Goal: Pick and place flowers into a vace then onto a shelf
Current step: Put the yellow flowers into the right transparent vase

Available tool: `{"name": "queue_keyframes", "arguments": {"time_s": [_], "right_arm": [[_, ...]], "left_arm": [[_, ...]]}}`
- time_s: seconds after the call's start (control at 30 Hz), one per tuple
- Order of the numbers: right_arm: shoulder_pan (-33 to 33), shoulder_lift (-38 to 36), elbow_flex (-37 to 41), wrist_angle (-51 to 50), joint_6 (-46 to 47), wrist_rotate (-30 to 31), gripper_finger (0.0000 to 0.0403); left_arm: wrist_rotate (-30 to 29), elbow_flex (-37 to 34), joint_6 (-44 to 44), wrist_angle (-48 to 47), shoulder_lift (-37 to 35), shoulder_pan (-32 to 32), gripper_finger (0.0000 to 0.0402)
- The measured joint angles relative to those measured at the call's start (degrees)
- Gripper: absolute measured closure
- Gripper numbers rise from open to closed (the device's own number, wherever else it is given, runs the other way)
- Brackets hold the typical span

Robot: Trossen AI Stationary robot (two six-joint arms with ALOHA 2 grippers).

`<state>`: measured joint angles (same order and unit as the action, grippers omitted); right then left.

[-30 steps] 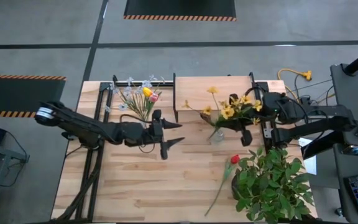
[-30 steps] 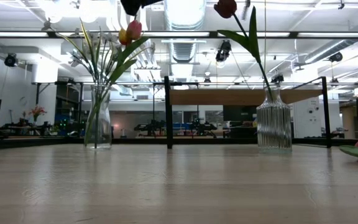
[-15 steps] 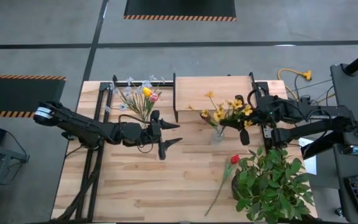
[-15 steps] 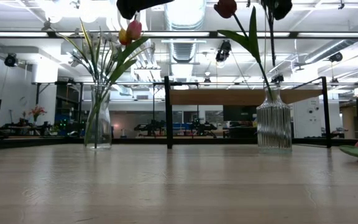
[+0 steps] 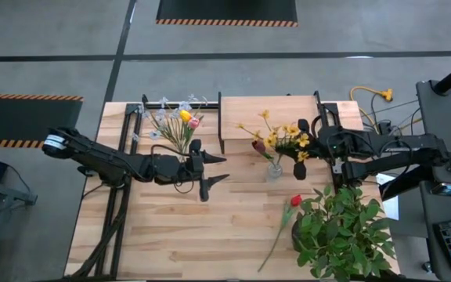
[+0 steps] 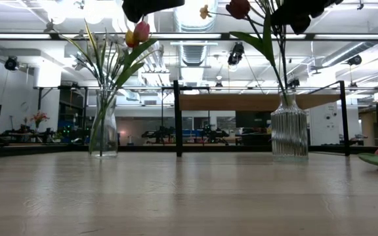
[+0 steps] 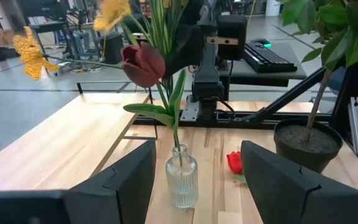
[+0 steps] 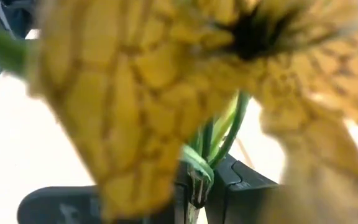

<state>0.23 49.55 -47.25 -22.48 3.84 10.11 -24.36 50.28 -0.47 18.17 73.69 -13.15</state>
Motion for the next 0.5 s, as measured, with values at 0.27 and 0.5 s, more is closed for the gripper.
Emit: {"name": "queue_keyframes", "arguments": {"time_s": [0.27, 0.5], "right_arm": [[0.0, -2.47, 0.06, 0.57, 0.68, 0.0, 0.039], [0.13, -3.37, 2.87, 1.17, 2.81, -1.19, 0.039]], "left_arm": [[0.0, -0.09, -0.11, 0.0, 0.02, 0.0, 0.0183], [0.0, -0.2, -0.13, 0.03, 0.04, 0.0, 0.0183]]}}
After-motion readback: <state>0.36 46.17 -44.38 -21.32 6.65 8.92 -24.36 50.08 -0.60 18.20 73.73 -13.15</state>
